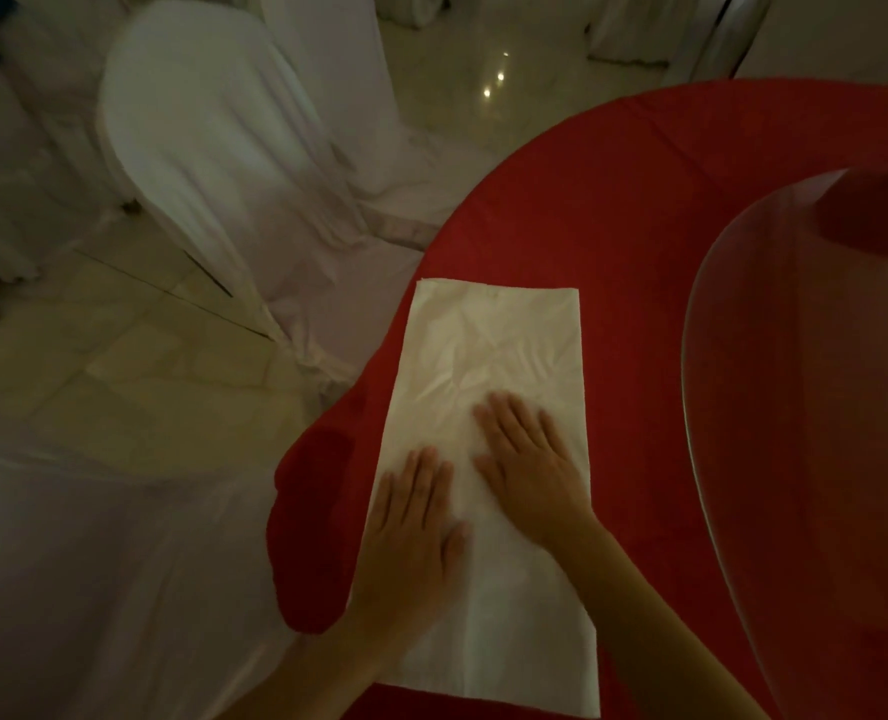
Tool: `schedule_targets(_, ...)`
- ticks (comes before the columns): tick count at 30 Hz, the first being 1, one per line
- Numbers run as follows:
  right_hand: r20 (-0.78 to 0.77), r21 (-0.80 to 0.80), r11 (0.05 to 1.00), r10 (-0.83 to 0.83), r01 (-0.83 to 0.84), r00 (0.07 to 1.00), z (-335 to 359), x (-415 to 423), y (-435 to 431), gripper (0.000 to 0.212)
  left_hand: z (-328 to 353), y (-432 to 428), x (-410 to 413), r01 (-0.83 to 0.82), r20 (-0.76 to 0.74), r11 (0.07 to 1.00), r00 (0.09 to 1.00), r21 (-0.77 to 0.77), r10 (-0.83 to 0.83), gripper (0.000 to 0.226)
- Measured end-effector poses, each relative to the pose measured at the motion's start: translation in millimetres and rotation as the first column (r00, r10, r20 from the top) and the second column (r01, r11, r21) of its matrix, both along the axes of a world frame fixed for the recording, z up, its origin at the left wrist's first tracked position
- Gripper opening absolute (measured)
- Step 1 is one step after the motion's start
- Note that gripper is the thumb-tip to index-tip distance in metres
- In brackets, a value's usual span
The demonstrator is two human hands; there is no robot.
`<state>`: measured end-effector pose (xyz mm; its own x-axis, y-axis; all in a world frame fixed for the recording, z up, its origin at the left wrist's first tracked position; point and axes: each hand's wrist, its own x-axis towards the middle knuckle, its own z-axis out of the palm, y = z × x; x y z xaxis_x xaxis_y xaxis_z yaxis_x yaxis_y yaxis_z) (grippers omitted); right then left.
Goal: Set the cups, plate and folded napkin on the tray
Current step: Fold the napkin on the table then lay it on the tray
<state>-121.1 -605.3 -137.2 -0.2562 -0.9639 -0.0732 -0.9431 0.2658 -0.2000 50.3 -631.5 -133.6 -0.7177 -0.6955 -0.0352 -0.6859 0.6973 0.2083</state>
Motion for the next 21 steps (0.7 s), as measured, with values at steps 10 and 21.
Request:
schedule_targets(10,-0.021,0.003,0.989,-0.147,0.147,0.989,-5.7,-81.4,-94.3,0.062,-7.8,-94.3,-57.9,0.08,0.032,0.997,0.996,-0.024,-0.079,0.067)
schedule_targets(21,-0.093,-0.012,0.967,-0.254,0.254,0.963,-8.3,-125.2,-123.5,0.064,-14.4,-213.2,-139.7,0.019,0.025,1.0,0.999,0.013,-0.02,0.059)
